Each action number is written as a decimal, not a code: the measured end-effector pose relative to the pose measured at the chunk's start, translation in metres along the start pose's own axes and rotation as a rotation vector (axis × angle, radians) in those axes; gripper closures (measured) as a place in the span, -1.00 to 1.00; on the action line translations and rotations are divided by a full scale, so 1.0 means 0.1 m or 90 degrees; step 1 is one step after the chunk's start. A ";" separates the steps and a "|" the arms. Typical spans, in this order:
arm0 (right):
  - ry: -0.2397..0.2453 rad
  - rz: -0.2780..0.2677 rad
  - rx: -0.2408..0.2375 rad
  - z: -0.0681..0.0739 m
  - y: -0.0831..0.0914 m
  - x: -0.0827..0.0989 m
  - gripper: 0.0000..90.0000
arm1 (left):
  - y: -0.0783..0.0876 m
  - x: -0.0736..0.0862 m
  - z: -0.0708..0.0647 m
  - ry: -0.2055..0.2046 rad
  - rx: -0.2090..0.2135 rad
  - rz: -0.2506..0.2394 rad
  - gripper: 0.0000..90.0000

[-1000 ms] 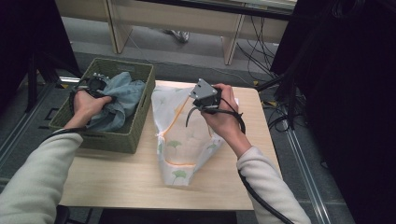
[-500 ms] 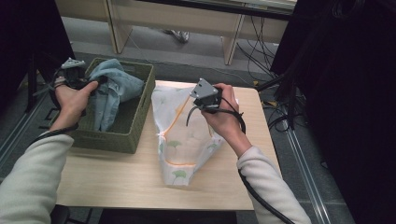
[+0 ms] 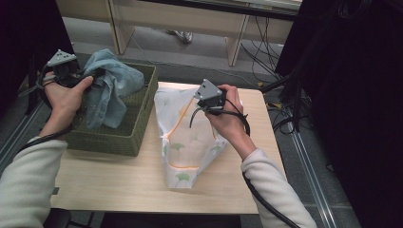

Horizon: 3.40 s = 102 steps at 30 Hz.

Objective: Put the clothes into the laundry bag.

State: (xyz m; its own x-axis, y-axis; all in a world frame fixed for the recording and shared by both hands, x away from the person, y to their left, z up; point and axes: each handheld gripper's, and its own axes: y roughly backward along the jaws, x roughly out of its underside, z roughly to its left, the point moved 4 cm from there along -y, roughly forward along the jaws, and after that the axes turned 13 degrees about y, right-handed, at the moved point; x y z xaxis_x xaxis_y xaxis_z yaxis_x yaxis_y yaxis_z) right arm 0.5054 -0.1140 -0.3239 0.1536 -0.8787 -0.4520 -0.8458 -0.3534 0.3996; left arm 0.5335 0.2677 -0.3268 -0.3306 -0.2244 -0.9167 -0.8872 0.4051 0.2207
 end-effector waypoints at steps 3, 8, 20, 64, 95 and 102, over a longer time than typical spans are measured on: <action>-0.001 0.004 0.002 0.00 0.00 0.00 0.97 | 0.08 -0.06 -0.06 -0.004 0.013 -0.010 0.79; -0.003 0.004 -0.002 0.00 0.00 -0.02 0.98 | 0.25 -0.14 -0.23 -0.019 0.041 -0.033 0.79; -0.006 0.007 -0.006 -0.01 -0.01 -0.03 0.98 | 0.62 -0.31 -0.70 -0.071 0.111 -0.065 0.79; -0.022 0.015 -0.016 -0.01 -0.04 -0.12 0.98 | 1.16 -0.01 -1.77 -0.131 0.332 -0.045 0.79; -0.037 0.011 -0.041 0.02 -0.09 -0.19 0.98 | 0.94 0.51 -2.16 -0.173 0.382 0.080 0.78; -0.036 0.013 -0.049 0.04 -0.10 -0.18 0.98 | 0.87 0.62 -2.17 -0.191 0.361 0.115 0.78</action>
State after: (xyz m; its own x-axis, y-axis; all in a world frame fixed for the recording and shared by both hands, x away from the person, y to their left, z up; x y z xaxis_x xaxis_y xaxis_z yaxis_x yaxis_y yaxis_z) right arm 0.5090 -0.0927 -0.3232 0.1057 -0.8673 -0.4865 -0.8063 -0.3611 0.4685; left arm 0.3661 0.0961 -0.2923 -0.2812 0.1142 -0.9528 -0.4923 0.8352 0.2453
